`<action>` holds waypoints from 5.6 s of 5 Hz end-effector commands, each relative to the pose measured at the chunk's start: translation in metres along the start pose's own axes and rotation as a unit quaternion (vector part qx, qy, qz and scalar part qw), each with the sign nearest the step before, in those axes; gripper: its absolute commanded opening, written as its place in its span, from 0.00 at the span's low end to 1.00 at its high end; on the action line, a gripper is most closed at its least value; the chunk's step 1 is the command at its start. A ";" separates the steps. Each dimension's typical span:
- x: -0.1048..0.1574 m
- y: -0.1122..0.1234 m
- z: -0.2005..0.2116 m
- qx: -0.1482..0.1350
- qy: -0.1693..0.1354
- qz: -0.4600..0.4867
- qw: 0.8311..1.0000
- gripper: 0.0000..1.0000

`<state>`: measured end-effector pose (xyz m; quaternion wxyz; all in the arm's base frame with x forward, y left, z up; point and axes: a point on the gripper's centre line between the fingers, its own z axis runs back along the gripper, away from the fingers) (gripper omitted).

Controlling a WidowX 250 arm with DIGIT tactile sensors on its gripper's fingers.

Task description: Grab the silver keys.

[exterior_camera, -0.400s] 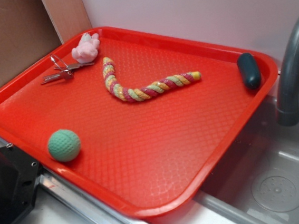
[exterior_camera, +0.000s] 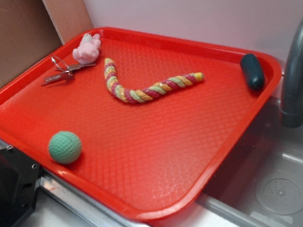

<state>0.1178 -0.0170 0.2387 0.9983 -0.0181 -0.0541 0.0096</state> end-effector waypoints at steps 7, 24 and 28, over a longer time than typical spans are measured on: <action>0.058 0.111 -0.090 0.036 -0.092 0.306 0.947 1.00; 0.048 0.066 -0.054 -0.013 -0.151 0.272 0.950 0.00; 0.096 -0.016 0.020 0.009 -0.130 0.099 0.987 0.00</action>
